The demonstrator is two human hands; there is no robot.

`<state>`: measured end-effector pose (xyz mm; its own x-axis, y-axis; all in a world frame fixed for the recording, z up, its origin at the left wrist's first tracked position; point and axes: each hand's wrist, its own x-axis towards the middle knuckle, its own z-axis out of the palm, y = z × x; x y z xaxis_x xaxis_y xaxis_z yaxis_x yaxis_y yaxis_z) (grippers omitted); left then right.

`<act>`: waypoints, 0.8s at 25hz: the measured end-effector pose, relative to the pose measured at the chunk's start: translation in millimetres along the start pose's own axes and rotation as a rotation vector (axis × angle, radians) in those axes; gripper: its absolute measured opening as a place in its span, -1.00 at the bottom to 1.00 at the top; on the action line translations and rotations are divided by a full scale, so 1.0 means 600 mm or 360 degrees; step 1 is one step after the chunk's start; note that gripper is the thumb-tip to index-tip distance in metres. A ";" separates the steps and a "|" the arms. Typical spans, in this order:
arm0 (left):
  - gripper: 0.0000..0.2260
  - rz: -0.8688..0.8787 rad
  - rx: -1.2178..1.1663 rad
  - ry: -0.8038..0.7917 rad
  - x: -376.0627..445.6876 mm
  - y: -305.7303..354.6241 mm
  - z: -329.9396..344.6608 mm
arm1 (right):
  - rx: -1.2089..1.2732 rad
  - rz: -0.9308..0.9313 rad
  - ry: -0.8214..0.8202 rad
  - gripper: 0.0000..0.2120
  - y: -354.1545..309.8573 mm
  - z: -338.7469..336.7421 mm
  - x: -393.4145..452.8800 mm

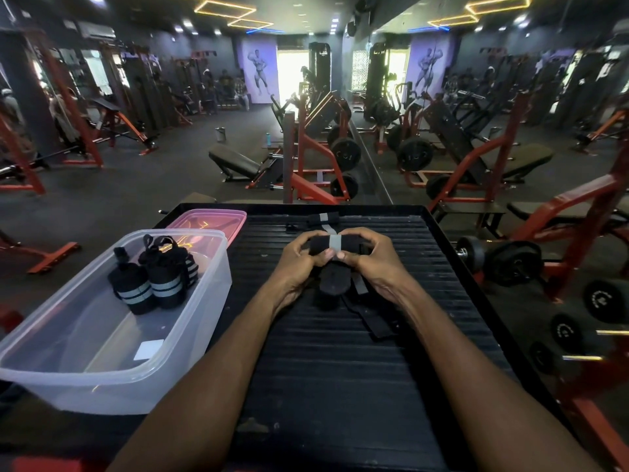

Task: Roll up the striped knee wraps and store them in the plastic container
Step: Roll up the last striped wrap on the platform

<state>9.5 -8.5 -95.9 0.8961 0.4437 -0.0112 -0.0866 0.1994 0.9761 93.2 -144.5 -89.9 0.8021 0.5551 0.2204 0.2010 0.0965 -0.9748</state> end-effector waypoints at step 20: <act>-0.69 -0.0119 -0.0034 -0.0071 0.003 -0.008 0.011 | 0.0195 0.0130 0.0055 -0.74 0.010 0.004 0.008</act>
<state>14.6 -14.5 -99.2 0.9190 0.3873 -0.0739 -0.0272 0.2493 0.9681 96.8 -139.4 -95.2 0.8321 0.5368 0.1395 0.0662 0.1535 -0.9859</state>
